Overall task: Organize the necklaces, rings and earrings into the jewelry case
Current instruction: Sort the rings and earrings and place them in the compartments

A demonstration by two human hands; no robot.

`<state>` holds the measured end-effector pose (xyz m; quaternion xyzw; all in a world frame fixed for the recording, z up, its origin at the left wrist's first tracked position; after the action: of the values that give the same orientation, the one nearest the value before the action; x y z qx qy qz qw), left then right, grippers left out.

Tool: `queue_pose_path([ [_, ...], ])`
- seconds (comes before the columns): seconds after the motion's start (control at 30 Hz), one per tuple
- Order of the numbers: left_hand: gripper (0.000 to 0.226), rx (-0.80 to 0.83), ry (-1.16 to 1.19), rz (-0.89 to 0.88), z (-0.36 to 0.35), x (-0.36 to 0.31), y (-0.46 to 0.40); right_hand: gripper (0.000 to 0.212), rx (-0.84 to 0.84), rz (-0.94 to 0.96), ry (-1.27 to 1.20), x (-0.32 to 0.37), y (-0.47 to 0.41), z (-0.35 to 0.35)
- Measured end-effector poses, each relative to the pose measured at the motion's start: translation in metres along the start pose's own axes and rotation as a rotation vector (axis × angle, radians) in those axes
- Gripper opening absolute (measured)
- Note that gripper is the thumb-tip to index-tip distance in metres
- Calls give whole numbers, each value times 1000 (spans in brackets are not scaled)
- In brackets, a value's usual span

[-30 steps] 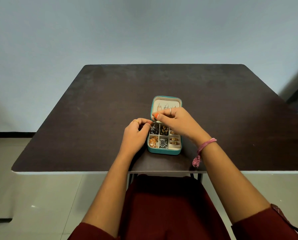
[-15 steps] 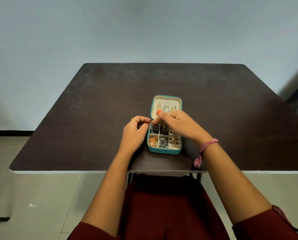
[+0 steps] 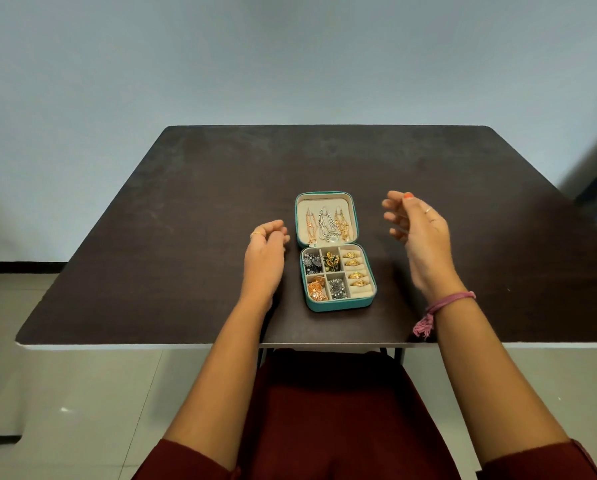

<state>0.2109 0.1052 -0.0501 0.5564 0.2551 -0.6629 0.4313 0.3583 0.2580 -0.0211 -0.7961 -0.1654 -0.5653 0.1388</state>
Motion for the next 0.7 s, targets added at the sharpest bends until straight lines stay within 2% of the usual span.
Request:
queue_pose_path([
  [0.1,41,35,347,97,-10,-2,4,28,-34,-71,-126,-8,1,0],
  [0.2,47,69,504,107,-20,-6,10,43,1,-172,-210,-17,9,-8],
  [0.3,48,90,555,100,-30,-11,13,57,91,-264,-195,-25,18,-19],
  [0.4,48,81,579,99,-36,-15,12,60,142,-304,-156,-33,17,-25],
  [0.7,47,114,700,111,-55,-20,-12,63,124,-300,-314,-32,-11,-17],
])
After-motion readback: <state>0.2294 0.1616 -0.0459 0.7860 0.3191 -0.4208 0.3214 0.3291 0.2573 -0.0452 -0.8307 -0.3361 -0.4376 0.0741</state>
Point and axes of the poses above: each hand's wrist, its own y-axis away from the middle knuckle, its own z-axis out of the back of the hand, x = y × z, the point moved 2 cm from there along -y, towards the middle knuckle, and after that the axes turned 14 degrees about -y, right-handed, at the moved point
